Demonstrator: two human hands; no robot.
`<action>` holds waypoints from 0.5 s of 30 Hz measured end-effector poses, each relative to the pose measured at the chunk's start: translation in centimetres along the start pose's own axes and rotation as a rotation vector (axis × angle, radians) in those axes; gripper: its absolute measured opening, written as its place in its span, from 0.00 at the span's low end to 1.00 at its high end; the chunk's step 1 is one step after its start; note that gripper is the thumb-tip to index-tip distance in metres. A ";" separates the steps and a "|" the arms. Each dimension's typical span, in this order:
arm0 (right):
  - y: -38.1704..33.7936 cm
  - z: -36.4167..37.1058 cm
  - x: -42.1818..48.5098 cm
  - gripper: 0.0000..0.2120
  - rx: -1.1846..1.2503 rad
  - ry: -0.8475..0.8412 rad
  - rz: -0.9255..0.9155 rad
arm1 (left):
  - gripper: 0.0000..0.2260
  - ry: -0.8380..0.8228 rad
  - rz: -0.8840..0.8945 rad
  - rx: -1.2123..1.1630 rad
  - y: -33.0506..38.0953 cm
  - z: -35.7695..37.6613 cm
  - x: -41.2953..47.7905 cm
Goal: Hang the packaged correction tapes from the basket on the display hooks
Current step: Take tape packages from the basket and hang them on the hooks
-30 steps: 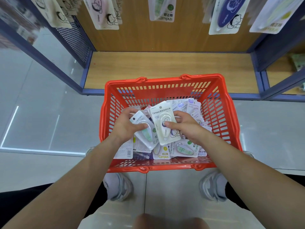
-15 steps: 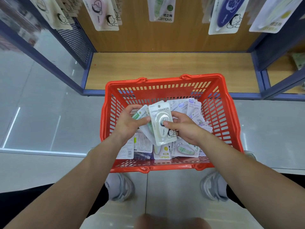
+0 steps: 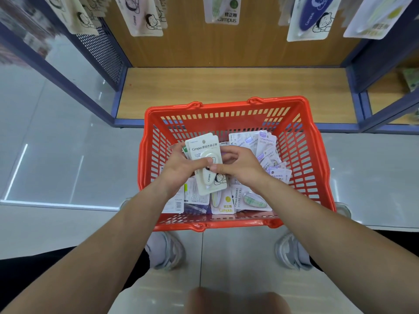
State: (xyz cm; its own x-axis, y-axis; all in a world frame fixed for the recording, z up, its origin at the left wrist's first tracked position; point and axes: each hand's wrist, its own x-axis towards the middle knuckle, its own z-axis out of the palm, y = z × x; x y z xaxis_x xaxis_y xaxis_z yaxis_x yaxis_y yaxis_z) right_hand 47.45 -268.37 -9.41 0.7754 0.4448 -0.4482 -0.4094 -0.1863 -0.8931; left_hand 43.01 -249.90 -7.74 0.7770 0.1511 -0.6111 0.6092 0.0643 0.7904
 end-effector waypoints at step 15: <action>4.0 0.2 -1.1 0.18 -0.771 0.036 0.168 | 0.32 0.213 -0.100 0.081 -1.4 -3.9 0.0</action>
State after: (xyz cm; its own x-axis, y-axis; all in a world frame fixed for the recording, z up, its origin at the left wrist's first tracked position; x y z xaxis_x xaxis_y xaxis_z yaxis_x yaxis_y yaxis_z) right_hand 44.87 -269.43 -12.50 0.7532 0.3307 -0.5687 -0.0836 -0.8093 -0.5814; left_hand 41.51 -246.16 -8.66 0.6664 0.3527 -0.6569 0.6990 0.0112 0.7151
